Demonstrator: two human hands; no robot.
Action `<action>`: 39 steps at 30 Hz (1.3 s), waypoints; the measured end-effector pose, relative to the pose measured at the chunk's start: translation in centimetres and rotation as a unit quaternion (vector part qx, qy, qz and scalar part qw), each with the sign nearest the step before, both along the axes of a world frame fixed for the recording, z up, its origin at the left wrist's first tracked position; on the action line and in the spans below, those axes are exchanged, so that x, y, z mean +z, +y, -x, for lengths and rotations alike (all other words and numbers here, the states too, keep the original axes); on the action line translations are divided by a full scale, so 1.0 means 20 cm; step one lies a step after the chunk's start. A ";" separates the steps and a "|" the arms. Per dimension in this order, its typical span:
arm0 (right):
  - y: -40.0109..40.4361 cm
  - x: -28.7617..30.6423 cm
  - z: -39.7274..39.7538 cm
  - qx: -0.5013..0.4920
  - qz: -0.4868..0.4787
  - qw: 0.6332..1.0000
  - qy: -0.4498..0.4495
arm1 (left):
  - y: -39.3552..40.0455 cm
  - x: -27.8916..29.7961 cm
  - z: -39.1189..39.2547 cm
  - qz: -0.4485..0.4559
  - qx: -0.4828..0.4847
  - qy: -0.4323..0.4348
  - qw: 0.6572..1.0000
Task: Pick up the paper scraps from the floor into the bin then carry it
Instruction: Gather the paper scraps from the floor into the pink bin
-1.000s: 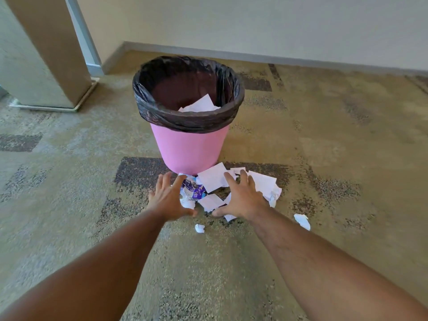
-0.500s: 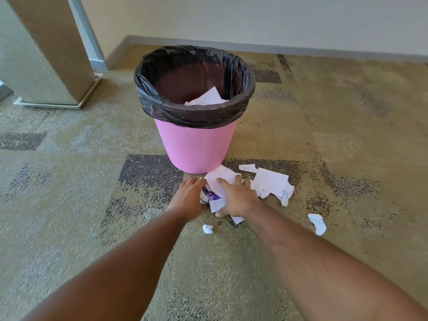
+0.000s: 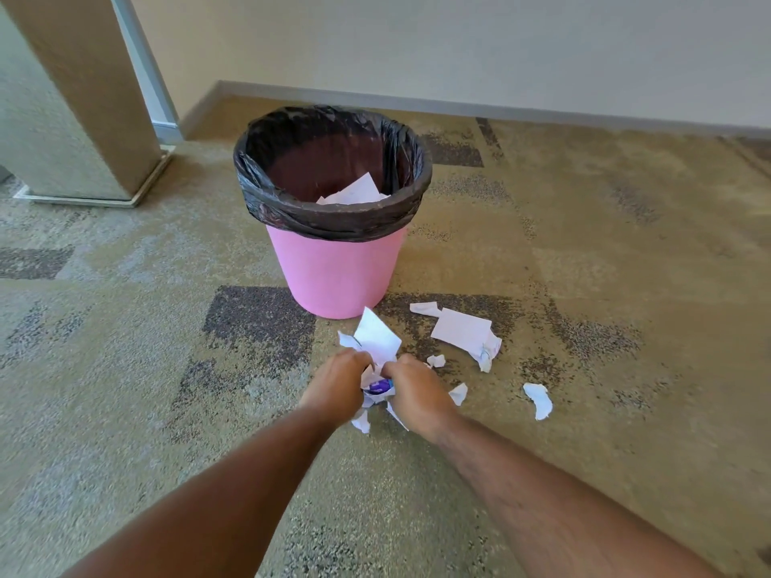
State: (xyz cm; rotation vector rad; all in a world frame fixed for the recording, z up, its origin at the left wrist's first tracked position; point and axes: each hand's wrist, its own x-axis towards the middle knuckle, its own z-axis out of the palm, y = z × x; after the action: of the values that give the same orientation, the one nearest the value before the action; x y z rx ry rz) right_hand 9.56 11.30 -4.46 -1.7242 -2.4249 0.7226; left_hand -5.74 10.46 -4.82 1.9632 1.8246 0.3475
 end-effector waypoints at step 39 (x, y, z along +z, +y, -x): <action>0.69 1.10 0.33 -0.028 -0.270 0.957 0.099 | 0.65 1.14 0.29 -0.292 0.081 0.008 0.953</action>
State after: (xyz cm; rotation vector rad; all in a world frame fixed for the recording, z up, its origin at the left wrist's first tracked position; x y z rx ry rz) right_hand 2.96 25.08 17.49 -1.4150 -2.1541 0.1793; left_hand -11.50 23.48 17.92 2.1788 2.0637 1.0273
